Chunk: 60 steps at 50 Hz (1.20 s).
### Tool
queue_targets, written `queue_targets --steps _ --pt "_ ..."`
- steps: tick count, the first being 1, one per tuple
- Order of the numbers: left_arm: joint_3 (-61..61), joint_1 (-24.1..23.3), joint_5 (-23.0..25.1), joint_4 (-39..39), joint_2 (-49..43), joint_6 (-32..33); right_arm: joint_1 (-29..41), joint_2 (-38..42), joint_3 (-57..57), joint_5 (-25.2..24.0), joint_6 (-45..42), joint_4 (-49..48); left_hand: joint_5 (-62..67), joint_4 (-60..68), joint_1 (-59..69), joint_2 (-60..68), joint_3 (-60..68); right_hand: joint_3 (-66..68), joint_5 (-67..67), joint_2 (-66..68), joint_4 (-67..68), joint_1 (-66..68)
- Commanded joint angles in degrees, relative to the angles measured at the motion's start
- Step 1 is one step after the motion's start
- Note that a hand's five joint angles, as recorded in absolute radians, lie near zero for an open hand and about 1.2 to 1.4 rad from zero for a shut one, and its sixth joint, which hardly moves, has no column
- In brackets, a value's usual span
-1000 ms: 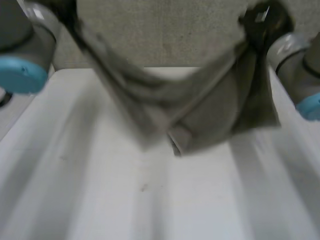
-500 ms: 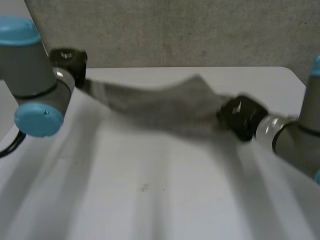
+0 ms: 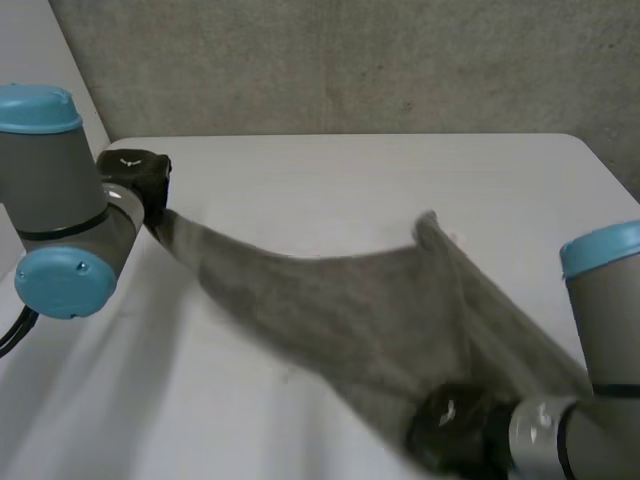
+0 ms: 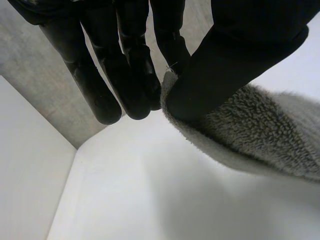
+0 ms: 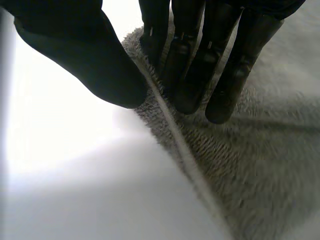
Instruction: Fold the towel.
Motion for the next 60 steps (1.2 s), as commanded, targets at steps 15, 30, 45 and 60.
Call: queue_targets --steps 15,30,45,60 --pt "-0.3 -0.6 0.7 0.1 4.2 0.0 -5.3 4.5 -22.3 -10.9 20.6 -4.4 11.8 10.2 13.6 10.5 10.4 -42.7 -41.2 -42.0 -43.3 -29.9" --pt "-1.2 -1.0 1.0 0.0 5.1 0.0 -5.6 23.2 -38.3 7.1 18.2 -11.3 11.8 10.2 13.6 10.5 10.4 -41.6 -40.2 -41.0 -42.3 -28.9" --pt "-0.7 -0.5 1.9 0.0 3.9 0.6 -5.7 31.2 -47.4 12.1 14.8 -14.6 11.8 10.2 13.6 10.5 10.4 -40.8 -39.4 -40.1 -41.5 -28.1" --pt "7.8 0.0 2.2 -0.6 -6.0 9.4 -5.7 37.0 -57.5 12.5 9.6 -6.9 11.8 10.2 13.6 10.5 10.4 12.2 13.6 12.9 11.5 25.0"
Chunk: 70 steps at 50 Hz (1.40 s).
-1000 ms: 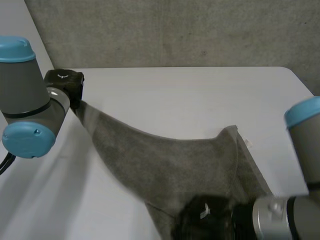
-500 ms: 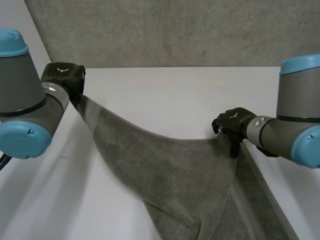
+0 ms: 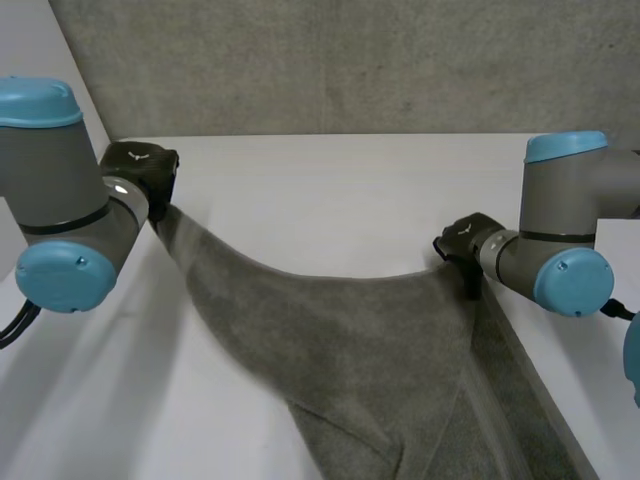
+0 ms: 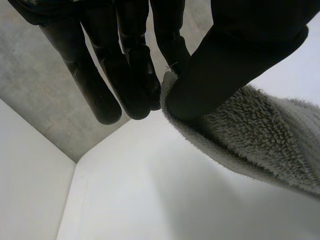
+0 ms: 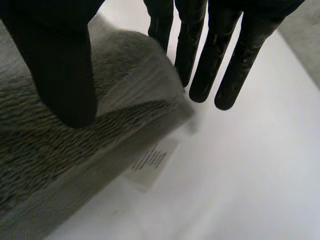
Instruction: Fold the towel.
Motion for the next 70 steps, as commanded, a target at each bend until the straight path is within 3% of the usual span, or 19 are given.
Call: queue_targets --steps 1,9,11,12,14,15,17,20,26,34,39,46,57,64,66,70 --pt "5.8 0.1 0.1 -0.2 -5.2 5.7 0.0 2.2 -6.4 -0.1 -2.4 4.6 11.8 10.2 13.6 10.5 10.4 44.3 46.0 44.2 44.6 49.6" --pt "24.2 0.2 0.0 0.2 -9.3 7.7 -0.1 -0.8 -21.8 -0.3 4.1 -3.3 11.8 10.2 13.6 10.5 10.4 44.3 46.0 44.2 44.6 49.6" --pt "34.8 0.3 -0.2 1.0 -10.0 7.1 0.0 -5.4 -23.6 0.1 8.3 -13.6 11.8 10.2 13.6 10.5 10.4 44.3 46.0 44.2 44.6 49.6" --pt "34.8 0.3 -0.2 1.0 -10.0 7.1 0.0 -5.4 -23.6 0.1 8.4 -13.6 11.8 10.2 13.6 10.5 10.4 44.3 46.0 44.2 44.6 49.6" --pt "43.6 0.3 -0.7 4.8 -9.7 5.9 0.2 -11.7 -19.2 2.1 11.1 -27.7 11.8 10.2 13.6 10.5 10.4 44.3 46.0 44.2 44.6 49.6" --pt "43.6 0.3 -0.7 4.8 -9.7 5.9 0.2 -11.7 -19.2 2.1 11.1 -27.8 11.8 10.2 13.6 10.5 10.4 44.3 46.0 44.2 44.6 49.6" --pt "47.0 0.9 -2.0 9.6 -8.7 3.3 0.0 -18.3 -11.4 4.0 11.1 -39.8 11.8 10.2 13.6 10.5 10.4 44.3 46.0 44.2 44.6 49.6" --pt "46.8 1.8 -2.7 11.8 -6.6 1.2 0.0 -22.0 -5.4 4.0 10.6 -43.9 11.8 10.2 13.6 10.5 10.4 44.3 46.0 44.2 44.6 49.6" --pt "41.7 2.3 -2.2 10.2 -5.4 -1.4 0.5 -23.0 -0.1 3.5 10.2 -38.8 11.8 10.2 13.6 10.5 10.4 44.3 46.0 44.2 44.6 49.6" --pt "19.7 4.5 2.3 9.3 -5.1 -4.8 0.9 -21.5 9.4 -0.2 8.3 -32.6 11.8 10.2 13.6 10.5 10.4 44.3 46.0 44.2 44.6 49.6" --pt "5.4 4.8 6.7 10.2 -6.6 -4.4 0.9 -14.6 15.7 -1.5 4.2 -31.2 11.8 10.2 13.6 10.5 10.4 44.3 46.0 44.2 44.6 49.6" --pt "-3.7 4.8 7.5 10.6 -9.4 -2.9 1.0 -8.6 18.4 -1.2 -0.6 -25.4 11.8 10.2 13.6 10.5 10.4 44.3 46.0 44.2 44.6 49.6" --pt "-12.2 6.5 7.8 10.9 -2.9 3.5 -1.7 -15.4 22.2 -2.6 2.6 -18.2 11.8 10.2 13.6 10.5 10.4 44.3 46.0 44.2 44.6 49.6" --pt "-15.5 7.8 7.8 12.4 1.0 3.6 -4.6 -17.4 24.7 -7.7 10.0 -18.4 11.8 10.2 13.6 10.5 10.4 23.1 24.8 23.1 23.4 28.4" --pt "-17.1 7.9 7.9 13.4 2.1 3.6 -6.1 -16.9 24.4 -10.6 14.1 -18.5 11.8 10.2 13.6 10.5 10.4 7.6 9.3 7.5 7.9 12.9" --pt "-18.2 8.3 7.8 14.4 2.7 3.6 -8.1 -16.5 23.7 -13.0 17.4 -18.5 11.8 10.2 13.6 10.5 10.4 4.8 6.5 4.8 5.1 10.1"
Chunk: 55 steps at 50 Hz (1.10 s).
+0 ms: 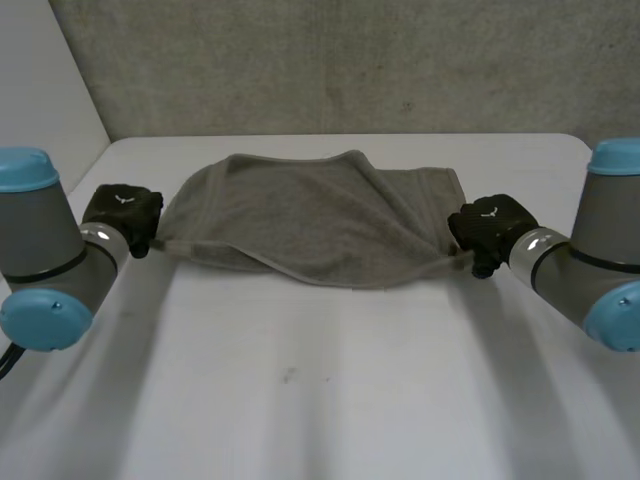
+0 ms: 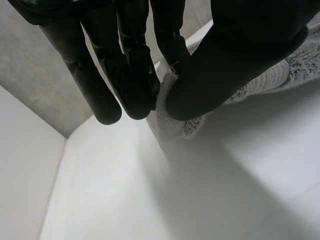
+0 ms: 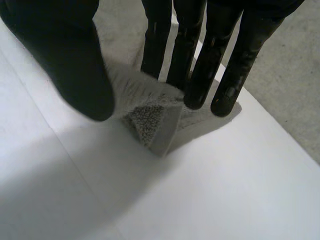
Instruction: Fold the towel.
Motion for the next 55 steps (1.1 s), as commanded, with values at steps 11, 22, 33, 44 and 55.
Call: queue_targets --steps 11,22,33,44,55 --pt "-4.7 2.0 0.1 3.1 3.1 -0.2 -5.4 0.8 0.3 -11.0 2.4 -2.2 11.8 10.2 13.6 10.5 10.3 -2.3 -3.6 -2.5 -2.7 3.2" --pt "-4.9 2.0 0.1 3.1 3.1 -0.3 -5.0 2.3 1.9 -11.6 -6.1 -3.6 11.8 10.2 13.6 10.5 10.3 -4.8 -6.1 -5.1 -5.2 0.7" --pt "-5.1 1.9 0.1 3.2 3.0 -0.3 -4.6 1.6 5.1 -10.8 -6.2 -12.2 11.8 10.2 13.6 10.5 10.3 4.7 3.4 4.5 4.3 10.2" --pt "-5.1 2.0 0.1 3.3 2.6 -0.3 -3.0 4.1 6.4 -9.1 -13.3 -16.8 11.8 10.2 13.6 10.5 10.3 -6.7 -8.0 -6.9 -7.1 -1.2" --pt "-5.1 2.0 0.1 3.3 2.5 -0.3 -2.2 5.4 6.8 -7.9 -21.2 -17.5 11.8 10.2 13.6 10.5 10.3 -7.5 -8.8 -7.8 -7.9 -2.0"
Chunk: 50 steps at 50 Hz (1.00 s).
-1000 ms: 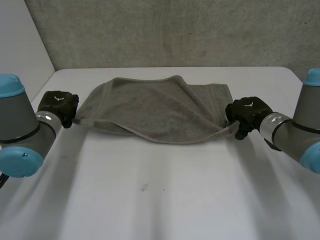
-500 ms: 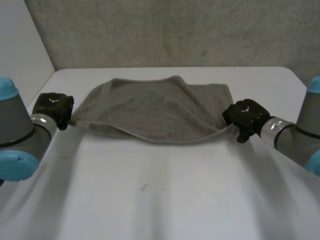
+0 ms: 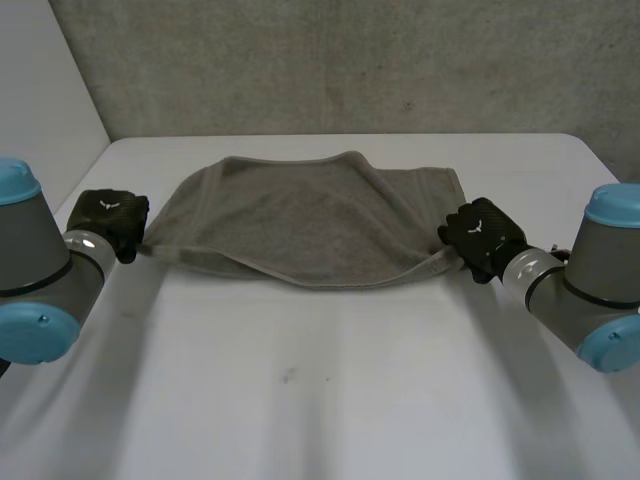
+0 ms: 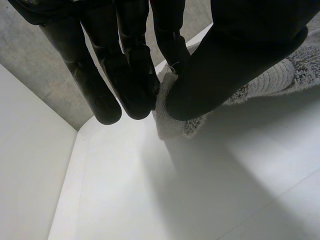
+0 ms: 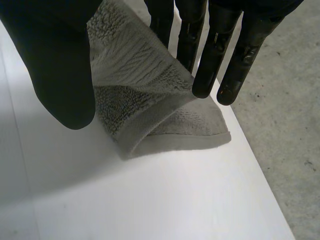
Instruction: Fold the towel.
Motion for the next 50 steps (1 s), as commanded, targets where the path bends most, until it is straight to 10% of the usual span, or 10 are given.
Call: queue_targets --steps 1,13,17,28,35,50 --pt "0.0 0.0 0.0 0.0 0.0 0.0 0.3 1.2 0.0 0.4 -3.0 -0.4 11.8 10.2 13.6 10.5 10.3 2.6 2.6 1.6 2.4 6.4" --pt "-0.1 -0.3 0.0 0.0 -0.1 0.0 3.1 1.4 0.8 0.3 -7.0 -6.8 11.8 10.2 13.6 10.5 10.3 5.0 4.9 3.9 4.7 8.8" --pt "-0.3 -0.4 0.0 -0.1 -0.1 0.0 3.2 4.3 -1.0 0.6 -10.7 -6.8 11.8 10.2 13.6 10.5 10.3 43.0 43.0 42.0 42.8 46.8" --pt "-1.1 -0.5 0.0 -0.8 1.2 0.2 1.4 -3.2 -2.0 3.3 -6.8 -2.9 11.8 10.2 13.6 10.5 10.3 47.3 47.2 46.3 47.1 51.1" --pt "-2.1 -0.5 0.0 -5.0 8.0 2.0 -3.9 -13.3 -2.8 3.6 2.7 15.6 11.8 10.2 13.6 10.5 10.3 47.3 47.2 46.3 47.1 51.1" --pt "-9.7 -0.9 0.2 -19.8 19.4 24.4 -8.5 -21.7 -0.8 3.5 -5.5 52.6 11.8 10.2 13.6 10.5 10.3 47.3 47.2 46.3 47.1 51.1"
